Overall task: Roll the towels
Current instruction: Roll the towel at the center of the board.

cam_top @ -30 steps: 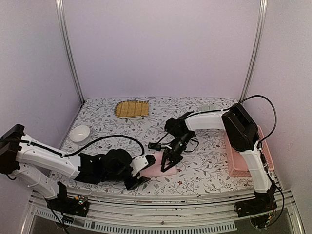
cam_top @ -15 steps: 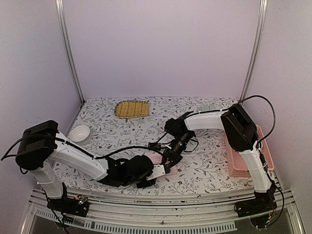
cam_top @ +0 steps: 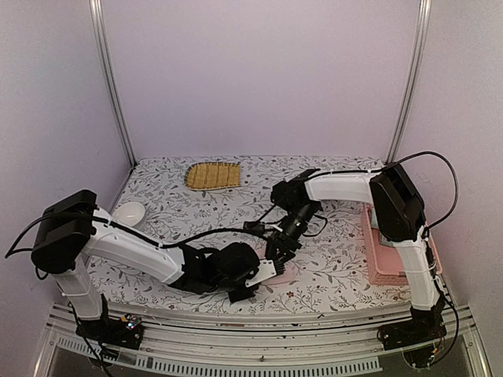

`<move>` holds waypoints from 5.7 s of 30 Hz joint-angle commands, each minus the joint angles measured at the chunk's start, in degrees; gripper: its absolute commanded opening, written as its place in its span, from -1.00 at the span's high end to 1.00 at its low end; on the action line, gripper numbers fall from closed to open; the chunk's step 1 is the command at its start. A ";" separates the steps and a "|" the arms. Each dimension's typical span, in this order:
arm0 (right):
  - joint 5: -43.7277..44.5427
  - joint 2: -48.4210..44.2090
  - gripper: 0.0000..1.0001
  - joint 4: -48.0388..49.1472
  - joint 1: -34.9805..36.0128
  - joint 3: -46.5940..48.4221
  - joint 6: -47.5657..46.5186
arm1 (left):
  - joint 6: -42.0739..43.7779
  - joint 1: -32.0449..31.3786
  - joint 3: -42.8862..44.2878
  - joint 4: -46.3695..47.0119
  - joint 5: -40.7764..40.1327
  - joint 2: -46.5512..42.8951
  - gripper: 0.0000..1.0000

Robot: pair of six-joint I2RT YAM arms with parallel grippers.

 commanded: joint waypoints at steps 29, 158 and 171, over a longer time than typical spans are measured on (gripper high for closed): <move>25.56 -40.94 0.14 22.21 1.37 -29.11 0.03 | -21.98 21.61 13.75 -20.61 58.94 18.39 0.78; 43.39 -29.20 0.05 37.56 7.69 -32.00 -1.11 | -18.17 26.62 17.57 -24.15 57.53 21.29 0.55; 46.90 -20.66 0.01 43.20 8.94 -31.12 -4.87 | -17.05 29.23 20.56 -26.50 59.62 24.77 0.56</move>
